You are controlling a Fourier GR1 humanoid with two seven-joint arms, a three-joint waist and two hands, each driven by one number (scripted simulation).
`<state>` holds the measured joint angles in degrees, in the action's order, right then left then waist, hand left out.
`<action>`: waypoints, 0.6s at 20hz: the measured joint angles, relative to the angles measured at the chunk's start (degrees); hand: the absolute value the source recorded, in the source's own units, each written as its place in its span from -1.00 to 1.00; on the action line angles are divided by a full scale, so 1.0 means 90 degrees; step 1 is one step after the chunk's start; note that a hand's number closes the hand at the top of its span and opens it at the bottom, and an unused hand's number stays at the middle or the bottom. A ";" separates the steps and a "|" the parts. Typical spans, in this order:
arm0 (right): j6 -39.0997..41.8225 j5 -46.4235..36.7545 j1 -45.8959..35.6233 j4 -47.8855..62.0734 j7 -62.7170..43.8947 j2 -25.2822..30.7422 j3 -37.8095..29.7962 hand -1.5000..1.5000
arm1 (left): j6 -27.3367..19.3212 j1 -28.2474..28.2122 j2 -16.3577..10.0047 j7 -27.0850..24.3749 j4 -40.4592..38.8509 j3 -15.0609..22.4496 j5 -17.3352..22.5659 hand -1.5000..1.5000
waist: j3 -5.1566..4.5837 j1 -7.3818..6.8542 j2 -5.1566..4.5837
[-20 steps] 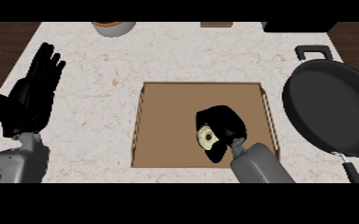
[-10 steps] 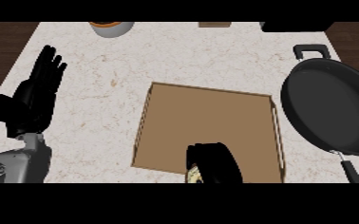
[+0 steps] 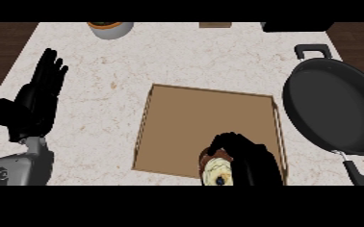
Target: Pick the cupcake from the tray and place it in the pot
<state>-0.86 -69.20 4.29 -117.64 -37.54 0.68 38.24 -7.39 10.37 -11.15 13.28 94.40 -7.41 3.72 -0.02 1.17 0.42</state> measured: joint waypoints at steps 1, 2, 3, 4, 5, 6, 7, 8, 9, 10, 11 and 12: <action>-0.0086 -0.0150 0.0014 -0.0229 -0.0044 0.0063 -0.0086 1.00 | 0.0003 -0.0057 -0.0001 0.0012 0.0070 0.0017 -0.0014 0.00 | 0.0000 -0.0012 0.0001; -0.0147 -0.0280 0.0078 -0.0518 -0.0135 0.0080 -0.0105 1.00 | 0.0042 -0.0081 -0.0028 -0.0002 0.0056 -0.0029 0.0032 0.00 | 0.0000 -0.0009 0.0001; -0.0208 -0.0364 0.0139 -0.0774 -0.0177 0.0128 -0.0168 1.00 | 0.0066 -0.0097 -0.0055 0.0010 0.0083 -0.0052 0.0050 0.00 | 0.0000 -0.0018 -0.0002; -0.0194 -0.0450 0.0101 -0.0989 -0.0258 0.0122 -0.0274 1.00 | 0.0074 -0.0070 -0.0052 0.0075 0.0121 -0.0035 0.0065 0.00 | 0.0000 -0.0029 -0.0006; -0.0175 -0.0416 0.0145 -0.1273 -0.0273 0.0196 -0.0427 1.00 | 0.0091 -0.0006 -0.0069 0.0084 0.0080 -0.0064 0.0093 0.00 | 0.0000 -0.0029 -0.0013; -0.0204 -0.0448 0.0215 -0.1509 -0.0287 0.0268 -0.0540 1.00 | 0.0117 -0.0006 -0.0092 0.0076 0.0073 -0.0099 0.0120 0.00 | 0.0001 -0.0034 -0.0016; -0.0092 -0.0421 0.0111 -0.1659 -0.0339 0.0286 -0.0767 1.00 | 0.0096 0.0048 -0.0075 0.0109 0.0068 -0.0077 0.0102 0.00 | 0.0001 -0.0048 -0.0022; -0.0043 -0.0367 0.0092 -0.1787 -0.0346 0.0341 -0.0981 1.00 | 0.0082 0.0073 -0.0073 0.0135 0.0087 -0.0069 0.0083 0.00 | 0.0001 -0.0061 -0.0027; -0.0024 -0.0232 0.0128 -0.1940 -0.0312 0.0419 -0.1221 1.00 | 0.0095 0.0099 -0.0058 0.0091 0.0005 -0.0066 0.0079 0.00 | 0.0001 -0.0064 -0.0032; 0.0013 -0.0150 0.0042 -0.1944 -0.0301 0.0441 -0.1498 1.00 | 0.0120 0.0086 -0.0070 0.0064 -0.0002 -0.0088 0.0093 0.00 | 0.0002 -0.0078 -0.0035; 0.0041 -0.0092 0.0045 -0.1968 -0.0253 0.0508 -0.1755 1.00 | 0.0074 0.0083 -0.0043 0.0141 0.0075 -0.0045 0.0048 0.00 | 0.0002 -0.0086 -0.0037; 0.0150 -0.0020 -0.0043 -0.1972 -0.0243 0.0547 -0.2029 1.00 | 0.0072 0.0096 -0.0040 0.0165 0.0096 -0.0049 0.0054 0.00 | 0.0003 -0.0093 -0.0040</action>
<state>0.49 -69.38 3.90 -135.39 -39.73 5.61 19.98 -6.75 11.24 -11.51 14.77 95.26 -7.85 4.20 0.01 0.33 0.06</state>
